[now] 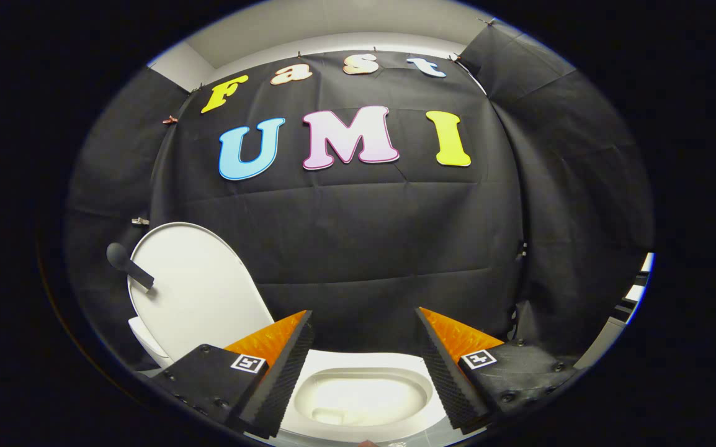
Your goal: Open the toilet lid.
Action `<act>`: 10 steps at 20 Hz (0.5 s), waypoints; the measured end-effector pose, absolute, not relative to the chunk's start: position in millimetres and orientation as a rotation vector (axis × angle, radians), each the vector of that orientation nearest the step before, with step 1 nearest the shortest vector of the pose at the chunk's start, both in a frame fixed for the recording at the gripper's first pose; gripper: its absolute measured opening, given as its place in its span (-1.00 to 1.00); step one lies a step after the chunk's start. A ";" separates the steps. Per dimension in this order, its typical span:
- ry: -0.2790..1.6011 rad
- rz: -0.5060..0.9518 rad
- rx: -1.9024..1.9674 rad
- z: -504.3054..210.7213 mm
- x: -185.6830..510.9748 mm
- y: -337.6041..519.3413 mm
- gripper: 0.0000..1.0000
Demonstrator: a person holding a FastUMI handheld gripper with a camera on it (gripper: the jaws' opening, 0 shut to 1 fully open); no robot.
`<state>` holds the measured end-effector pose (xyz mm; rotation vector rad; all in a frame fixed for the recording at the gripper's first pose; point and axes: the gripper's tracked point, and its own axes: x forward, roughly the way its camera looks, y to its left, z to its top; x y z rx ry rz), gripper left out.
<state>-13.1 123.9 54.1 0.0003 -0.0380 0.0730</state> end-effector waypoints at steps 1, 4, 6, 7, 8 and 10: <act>-0.040 0.076 0.001 55.0 -14.4 123.8 0.97; -0.044 0.078 -0.013 57.0 -11.9 124.1 0.96; -0.038 0.080 -0.008 55.3 -11.8 125.2 0.97; -0.033 0.081 -0.004 53.5 -12.0 126.0 0.97; -0.027 0.084 -0.003 51.4 -11.6 126.9 0.97; -0.009 0.085 -0.006 47.4 -11.4 128.2 0.97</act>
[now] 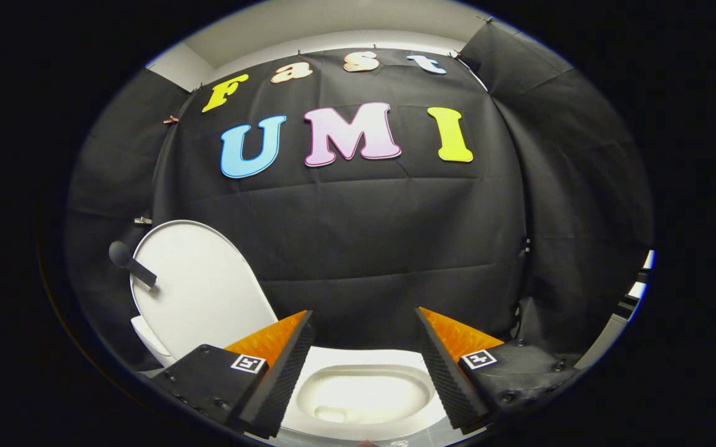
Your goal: Open the toilet lid.
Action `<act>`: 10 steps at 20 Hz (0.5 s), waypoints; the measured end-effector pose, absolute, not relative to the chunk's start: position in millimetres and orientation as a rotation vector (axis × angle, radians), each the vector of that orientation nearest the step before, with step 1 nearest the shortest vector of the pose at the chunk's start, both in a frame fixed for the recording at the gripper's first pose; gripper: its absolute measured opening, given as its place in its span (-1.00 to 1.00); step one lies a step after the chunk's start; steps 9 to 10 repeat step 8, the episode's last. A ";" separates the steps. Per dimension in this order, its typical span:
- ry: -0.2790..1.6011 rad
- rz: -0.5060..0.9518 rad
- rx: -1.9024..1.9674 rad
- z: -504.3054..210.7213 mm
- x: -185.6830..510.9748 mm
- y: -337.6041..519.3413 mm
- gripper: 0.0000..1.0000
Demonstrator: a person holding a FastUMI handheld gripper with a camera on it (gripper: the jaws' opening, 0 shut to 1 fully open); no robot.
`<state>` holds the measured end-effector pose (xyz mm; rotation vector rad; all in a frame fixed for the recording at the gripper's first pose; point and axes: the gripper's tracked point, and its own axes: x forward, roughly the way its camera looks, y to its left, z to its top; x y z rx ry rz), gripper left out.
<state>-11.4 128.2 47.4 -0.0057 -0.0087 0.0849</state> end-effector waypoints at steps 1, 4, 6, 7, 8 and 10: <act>-0.016 0.090 -0.006 49.0 -13.1 129.3 0.97; -0.009 0.094 -0.011 44.7 -12.2 130.1 0.96; -0.001 0.094 -0.011 43.3 -11.9 130.6 0.97; -0.003 0.094 -0.011 43.5 -12.2 131.1 0.97; -0.003 0.095 -0.012 43.6 -11.9 131.4 0.97; -0.003 0.095 -0.012 43.6 -11.9 131.4 0.97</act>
